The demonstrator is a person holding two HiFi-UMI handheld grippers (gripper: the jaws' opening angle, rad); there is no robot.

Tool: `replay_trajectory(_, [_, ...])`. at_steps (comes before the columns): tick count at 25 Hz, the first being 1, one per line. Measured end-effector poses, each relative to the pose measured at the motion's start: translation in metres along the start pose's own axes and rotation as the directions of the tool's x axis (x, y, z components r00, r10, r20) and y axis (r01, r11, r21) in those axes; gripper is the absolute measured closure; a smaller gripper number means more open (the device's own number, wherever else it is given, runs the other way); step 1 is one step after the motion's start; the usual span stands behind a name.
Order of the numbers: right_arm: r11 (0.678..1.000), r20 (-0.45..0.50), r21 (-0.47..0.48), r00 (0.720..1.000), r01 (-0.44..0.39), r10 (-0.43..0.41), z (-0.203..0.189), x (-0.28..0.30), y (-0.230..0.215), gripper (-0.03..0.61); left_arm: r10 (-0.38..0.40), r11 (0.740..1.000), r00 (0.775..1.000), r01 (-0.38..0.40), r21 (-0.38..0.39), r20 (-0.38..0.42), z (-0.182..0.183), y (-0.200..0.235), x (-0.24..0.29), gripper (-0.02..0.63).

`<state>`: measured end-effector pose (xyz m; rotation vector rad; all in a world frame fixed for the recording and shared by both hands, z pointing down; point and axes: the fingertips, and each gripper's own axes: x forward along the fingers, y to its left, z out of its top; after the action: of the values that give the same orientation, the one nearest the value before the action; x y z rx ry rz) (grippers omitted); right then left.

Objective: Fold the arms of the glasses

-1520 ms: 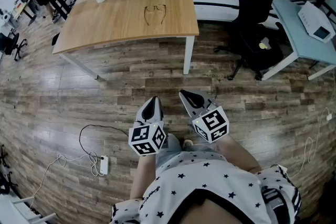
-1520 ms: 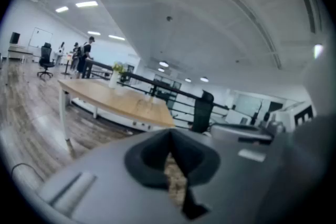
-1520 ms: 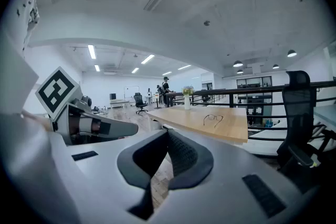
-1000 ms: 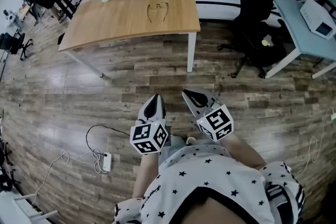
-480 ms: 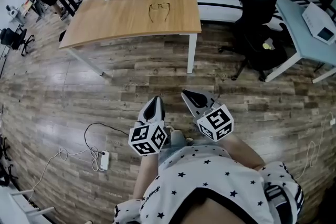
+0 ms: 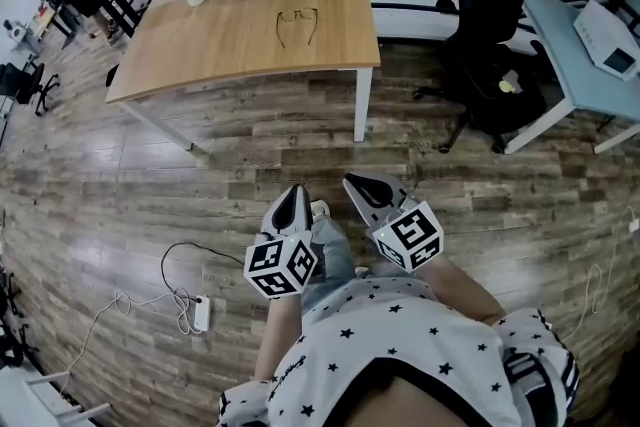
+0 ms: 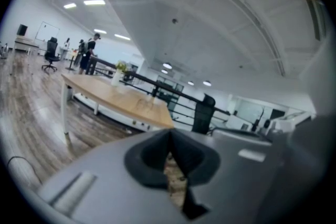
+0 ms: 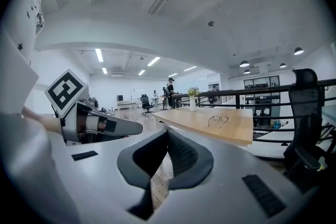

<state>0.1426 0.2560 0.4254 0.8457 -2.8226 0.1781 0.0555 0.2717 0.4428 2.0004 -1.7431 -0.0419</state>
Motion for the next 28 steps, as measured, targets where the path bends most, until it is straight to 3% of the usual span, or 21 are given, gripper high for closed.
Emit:
replay_trajectory(12, [1.0, -0.032, 0.007, 0.999, 0.012, -0.012, 0.007, 0.077, -0.054, 0.561, -0.034, 0.999, 0.999, 0.034, -0.001, -0.023, 0.031, 0.043, 0.083, 0.607])
replay_trajectory(28, [0.998, -0.074, -0.002, 0.995, 0.065, -0.065, 0.045, 0.207, -0.131, 0.561, -0.084, 0.996, 0.992, 0.086, 0.016, -0.09, 0.096, 0.116, 0.201, 0.607])
